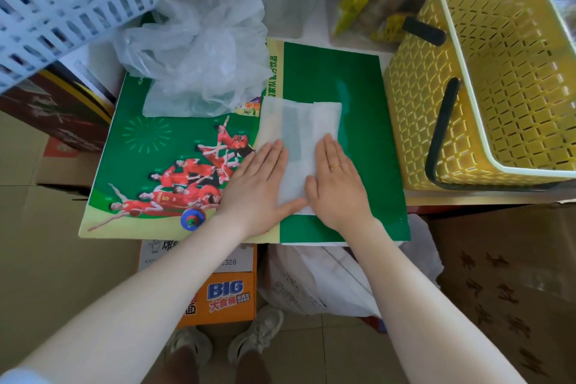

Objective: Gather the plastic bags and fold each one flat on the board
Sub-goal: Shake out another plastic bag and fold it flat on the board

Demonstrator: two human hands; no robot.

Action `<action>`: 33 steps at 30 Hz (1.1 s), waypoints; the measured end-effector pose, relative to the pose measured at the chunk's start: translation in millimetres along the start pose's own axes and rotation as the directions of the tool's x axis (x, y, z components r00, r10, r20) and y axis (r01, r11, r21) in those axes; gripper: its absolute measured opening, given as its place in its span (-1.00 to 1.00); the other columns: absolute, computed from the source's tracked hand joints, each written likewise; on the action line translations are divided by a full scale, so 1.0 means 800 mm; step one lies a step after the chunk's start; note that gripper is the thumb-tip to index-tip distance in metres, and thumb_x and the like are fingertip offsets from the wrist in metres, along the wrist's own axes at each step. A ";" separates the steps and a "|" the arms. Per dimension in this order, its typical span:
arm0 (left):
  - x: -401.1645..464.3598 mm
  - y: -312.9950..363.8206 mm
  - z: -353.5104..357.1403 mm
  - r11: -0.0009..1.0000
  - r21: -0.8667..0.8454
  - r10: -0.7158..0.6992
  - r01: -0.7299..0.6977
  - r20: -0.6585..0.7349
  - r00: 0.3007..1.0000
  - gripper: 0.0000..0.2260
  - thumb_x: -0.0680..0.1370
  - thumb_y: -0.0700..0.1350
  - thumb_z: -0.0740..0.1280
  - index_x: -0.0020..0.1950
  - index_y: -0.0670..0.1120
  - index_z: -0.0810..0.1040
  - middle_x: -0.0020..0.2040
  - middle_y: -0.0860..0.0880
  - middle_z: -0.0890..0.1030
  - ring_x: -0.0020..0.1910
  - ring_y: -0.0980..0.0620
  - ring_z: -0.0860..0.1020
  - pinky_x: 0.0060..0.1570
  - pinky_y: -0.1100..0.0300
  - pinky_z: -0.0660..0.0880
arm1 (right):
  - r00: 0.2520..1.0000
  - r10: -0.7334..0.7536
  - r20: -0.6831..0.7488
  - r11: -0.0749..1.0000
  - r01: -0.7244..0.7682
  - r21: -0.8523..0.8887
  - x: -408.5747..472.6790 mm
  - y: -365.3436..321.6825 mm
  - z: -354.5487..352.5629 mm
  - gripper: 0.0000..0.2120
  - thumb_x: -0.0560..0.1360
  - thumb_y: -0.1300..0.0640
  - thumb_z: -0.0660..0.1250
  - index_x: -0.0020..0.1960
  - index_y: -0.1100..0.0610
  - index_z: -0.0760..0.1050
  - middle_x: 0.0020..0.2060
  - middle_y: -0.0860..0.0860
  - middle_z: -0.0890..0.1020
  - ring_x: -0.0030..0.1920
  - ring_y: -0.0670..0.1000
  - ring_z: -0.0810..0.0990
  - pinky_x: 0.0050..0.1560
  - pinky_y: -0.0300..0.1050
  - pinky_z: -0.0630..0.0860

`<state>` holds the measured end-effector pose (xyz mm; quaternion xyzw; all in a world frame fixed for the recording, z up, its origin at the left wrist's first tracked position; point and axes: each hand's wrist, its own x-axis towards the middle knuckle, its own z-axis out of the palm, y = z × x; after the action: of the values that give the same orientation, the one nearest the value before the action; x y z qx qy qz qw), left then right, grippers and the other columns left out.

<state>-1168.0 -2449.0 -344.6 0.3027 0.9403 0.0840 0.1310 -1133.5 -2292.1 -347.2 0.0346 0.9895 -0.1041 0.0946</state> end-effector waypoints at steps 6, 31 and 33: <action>0.001 -0.001 0.005 1.000 0.025 -0.012 0.012 -0.015 1.000 -0.31 0.50 0.35 -0.20 0.49 0.00 -0.28 0.50 -0.07 -0.30 0.47 -0.04 -0.31 0.37 0.10 -0.36 | 0.983 0.155 0.101 0.983 -0.143 -0.118 0.050 0.008 -0.013 -0.34 0.59 -0.18 -0.14 0.52 0.16 -0.25 0.53 0.03 -0.18 0.52 -0.01 -0.17 0.47 0.02 -0.24; -0.009 -0.028 -0.010 0.966 0.008 0.258 -0.259 0.088 0.962 -0.24 0.38 0.35 -0.19 0.49 -0.01 -0.21 0.40 0.02 -0.45 0.35 0.11 -0.50 0.30 0.24 -0.52 | 0.964 -0.266 -0.002 0.959 0.265 -0.097 -0.055 0.036 -0.017 -0.46 0.39 -0.03 0.15 0.29 0.21 0.44 0.30 0.17 0.48 0.24 0.16 0.51 0.13 0.05 0.49; -0.014 -0.031 -0.010 0.956 0.001 0.293 -0.295 0.104 0.950 -0.30 0.40 0.34 -0.19 0.45 0.04 -0.20 0.43 0.05 -0.36 0.39 0.11 -0.43 0.28 0.26 -0.54 | 0.955 -0.293 0.056 0.953 0.296 -0.067 -0.051 0.040 -0.026 -0.42 0.27 0.09 0.21 0.28 0.19 0.43 0.32 0.17 0.46 0.24 0.19 0.49 0.14 0.06 0.47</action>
<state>-1175.7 -2476.2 -340.8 0.4442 0.8775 0.0793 0.1626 -1094.0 -2258.8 -325.8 -0.1190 0.9844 -0.0806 0.1015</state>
